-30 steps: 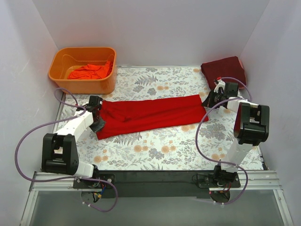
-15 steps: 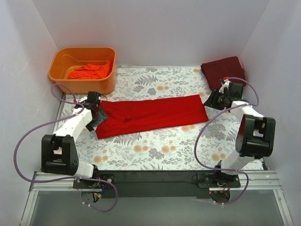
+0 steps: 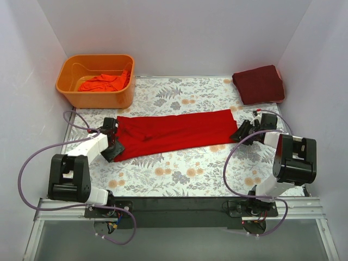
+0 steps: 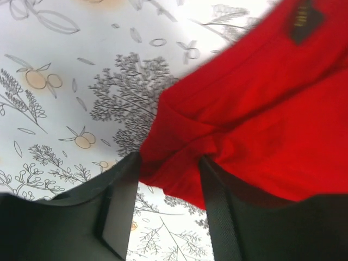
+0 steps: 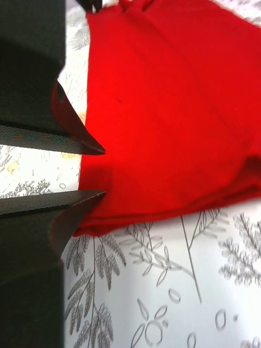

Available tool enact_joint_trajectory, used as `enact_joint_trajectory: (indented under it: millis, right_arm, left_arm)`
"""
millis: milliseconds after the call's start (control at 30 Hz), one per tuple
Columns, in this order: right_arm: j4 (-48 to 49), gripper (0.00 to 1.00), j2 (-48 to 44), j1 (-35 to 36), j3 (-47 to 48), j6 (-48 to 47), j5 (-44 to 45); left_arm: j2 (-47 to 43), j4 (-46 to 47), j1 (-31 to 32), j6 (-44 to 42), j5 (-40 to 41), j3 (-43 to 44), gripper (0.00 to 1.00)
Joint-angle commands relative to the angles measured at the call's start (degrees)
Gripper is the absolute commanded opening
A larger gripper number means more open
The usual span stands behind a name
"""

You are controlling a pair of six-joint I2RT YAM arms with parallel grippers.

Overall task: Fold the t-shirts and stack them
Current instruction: Fold the tshirt

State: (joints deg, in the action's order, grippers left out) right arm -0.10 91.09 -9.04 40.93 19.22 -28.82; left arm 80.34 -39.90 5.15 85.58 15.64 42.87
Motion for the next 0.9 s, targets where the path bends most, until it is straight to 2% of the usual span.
enact_joint_trajectory:
  millis: [0, 167, 300, 400, 567, 600, 700, 733, 867]
  right_arm:
    - [4.4, 0.4, 1.9, -3.08, -2.42, 2.57, -1.24]
    - [4.14, 0.39, 2.43, -8.62, -7.17, 4.77, 1.66]
    - [1.34, 0.4, 0.15, -11.52, -9.46, 5.3, 3.33]
    - [-2.27, 0.4, -4.59, -11.97, -9.9, 4.25, 4.82]
    - [-5.09, 0.41, -15.74, -9.78, -8.5, 3.01, 7.46]
    - [-4.91, 0.42, -16.98, -8.29, -7.36, 2.49, 7.9]
    - [-3.6, 0.47, -18.76, 2.76, -2.46, -1.88, 9.92]
    - [-2.98, 0.47, -18.41, 10.37, -0.87, -3.56, 10.62]
    - [-2.72, 0.49, -10.79, 27.02, 8.8, -11.3, 10.19]
  left_arm:
    - [1.31, 1.5, -1.98, 2.13, 1.59, -0.86, 0.42]
    - [3.6, 1.05, -4.44, 2.31, 1.33, -1.65, 0.24]
    - [3.43, -0.44, -4.53, 1.87, 0.01, -1.3, 0.22]
    - [-0.52, -2.02, -4.45, 0.91, -0.26, -1.21, 0.28]
    - [-6.94, -4.13, -4.53, -0.85, 2.29, 1.41, 0.51]
    - [-8.08, -4.13, -4.53, -1.2, 1.59, 2.29, 0.54]
    - [-9.23, -3.26, -4.44, -2.7, -1.91, 5.55, 0.63]
    - [-9.32, -2.21, -4.18, -3.14, -5.23, 6.34, 0.65]
    - [-7.92, -0.1, -3.22, -3.76, -10.79, 9.24, 0.66]
